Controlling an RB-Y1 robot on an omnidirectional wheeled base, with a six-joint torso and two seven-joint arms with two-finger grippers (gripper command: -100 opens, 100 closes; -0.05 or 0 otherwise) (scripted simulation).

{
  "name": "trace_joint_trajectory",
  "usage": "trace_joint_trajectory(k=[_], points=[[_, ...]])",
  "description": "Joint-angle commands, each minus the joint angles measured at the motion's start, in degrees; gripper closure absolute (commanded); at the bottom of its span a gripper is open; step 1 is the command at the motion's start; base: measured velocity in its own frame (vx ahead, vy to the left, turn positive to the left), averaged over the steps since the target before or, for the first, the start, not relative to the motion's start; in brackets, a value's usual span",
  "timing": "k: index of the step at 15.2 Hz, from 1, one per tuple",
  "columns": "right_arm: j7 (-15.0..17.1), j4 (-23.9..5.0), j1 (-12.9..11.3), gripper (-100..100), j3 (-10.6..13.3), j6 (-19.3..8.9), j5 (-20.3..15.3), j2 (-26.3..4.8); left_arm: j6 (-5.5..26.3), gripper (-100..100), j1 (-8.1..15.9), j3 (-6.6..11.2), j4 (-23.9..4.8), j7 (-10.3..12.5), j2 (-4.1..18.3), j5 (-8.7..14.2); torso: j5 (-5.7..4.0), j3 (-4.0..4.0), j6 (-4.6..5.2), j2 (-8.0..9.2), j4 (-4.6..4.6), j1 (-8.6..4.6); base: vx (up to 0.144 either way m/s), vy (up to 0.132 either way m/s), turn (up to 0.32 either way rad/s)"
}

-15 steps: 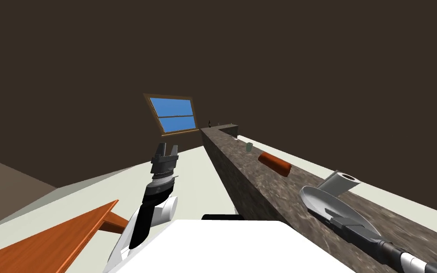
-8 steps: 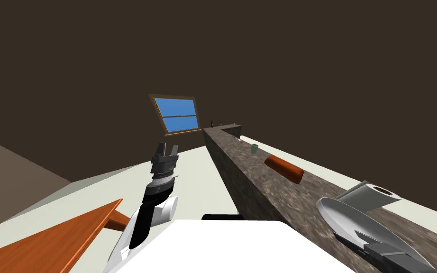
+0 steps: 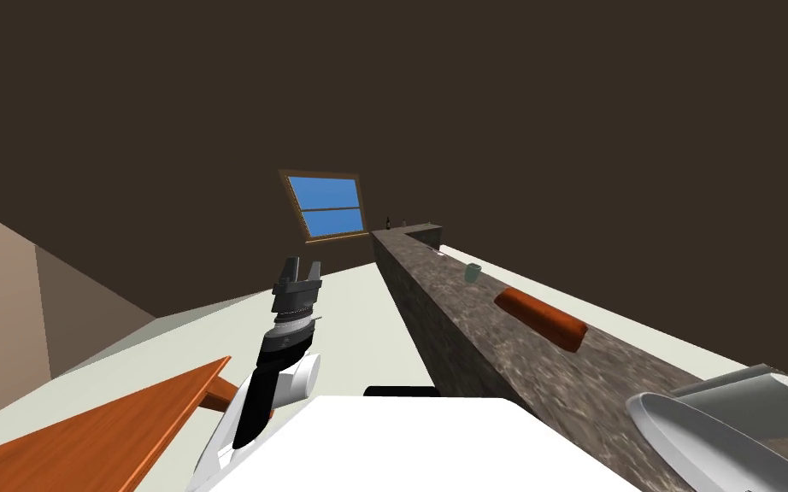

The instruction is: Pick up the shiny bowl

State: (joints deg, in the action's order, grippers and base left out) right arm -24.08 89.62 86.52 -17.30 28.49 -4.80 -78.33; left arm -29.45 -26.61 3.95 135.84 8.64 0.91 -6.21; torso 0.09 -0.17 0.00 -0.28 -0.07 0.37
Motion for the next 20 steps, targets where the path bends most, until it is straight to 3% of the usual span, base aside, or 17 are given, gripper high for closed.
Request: trace_joint_trajectory(k=[1, 3, 4, 6, 9, 13, 14, 15, 20], points=[[-0.38, -1.46, 2.86, -100, -0.45, -0.02, -0.35, -2.38, 0.0, 0, 0.0, 0.0, 0.0, 0.0, 0.0, 0.0, 0.0, 0.0, 0.0, 0.0, 0.0, 0.0, 0.062, 0.066, 0.073], [-0.67, -2.76, 5.32, -100, -0.42, 0.15, -0.64, -3.83, 0.0, 0, 0.0, 0.0, 0.0, 0.0, 0.0, 0.0, 0.01, 0.02, -0.01, 0.03, 0.01, 0.0, 0.058, 0.054, 0.073], [-0.67, -2.76, 5.32, -100, -0.42, 0.15, -0.64, -3.83, 0.0, 0, 0.0, 0.0, 0.0, 0.0, 0.0, 0.0, 0.0, 0.02, -0.01, 0.04, 0.01, -0.03, 0.054, 0.047, 0.061], [-1.18, -5.02, 8.53, -100, -0.31, 0.45, -1.16, -6.36, 0.0, 0, 0.0, 0.0, 0.0, 0.0, 0.0, 0.0, -0.01, 0.04, -0.02, 0.07, 0.02, -0.05, 0.054, 0.054, 0.097], [-1.39, -5.98, 9.9, -100, -0.24, 0.57, -1.39, -7.43, 0.0, 0, 0.0, 0.0, 0.0, 0.0, 0.0, 0.0, 0.0, 0.02, -0.01, 0.03, 0.01, 0.0, 0.063, 0.059, 0.055], [-1.94, -8.46, 13.59, -100, 0.02, 0.89, -2.02, -10.34, 0.0, 0, 0.0, 0.0, 0.0, 0.0, 0.0, 0.0, -0.01, 0.06, -0.01, 0.1, 0.03, -0.03, 0.047, 0.051, 0.062], [-1.87, -7.53, 12.87, -100, -0.16, 0.61, -1.92, -9.42, 0.0, 0, 0.0, 0.0, 0.0, 0.0, 0.0, 0.0, -0.01, 0.07, 0.0, 0.11, 0.03, -0.01, 0.029, 0.036, 0.013], [-1.93, -6.44, 10.96, -100, 1.91, -1.18, -2.31, -9.43, 0.0, 0, 0.0, 0.0, 0.0, 0.0, 0.0, 0.0, -0.01, 0.09, 0.01, 0.16, 0.04, -0.06, 0.012, -0.01, -0.019], [-1.85, -4.13, 6.7, -100, 6.09, -4.72, -3.0, -9.28, 0.0, 0, 0.01, 0.01, 0.0, 0.0, 0.01, 0.0, -0.15, 0.21, 0.02, 0.36, 0.1, -0.55, -0.002, -0.063, -0.012]])
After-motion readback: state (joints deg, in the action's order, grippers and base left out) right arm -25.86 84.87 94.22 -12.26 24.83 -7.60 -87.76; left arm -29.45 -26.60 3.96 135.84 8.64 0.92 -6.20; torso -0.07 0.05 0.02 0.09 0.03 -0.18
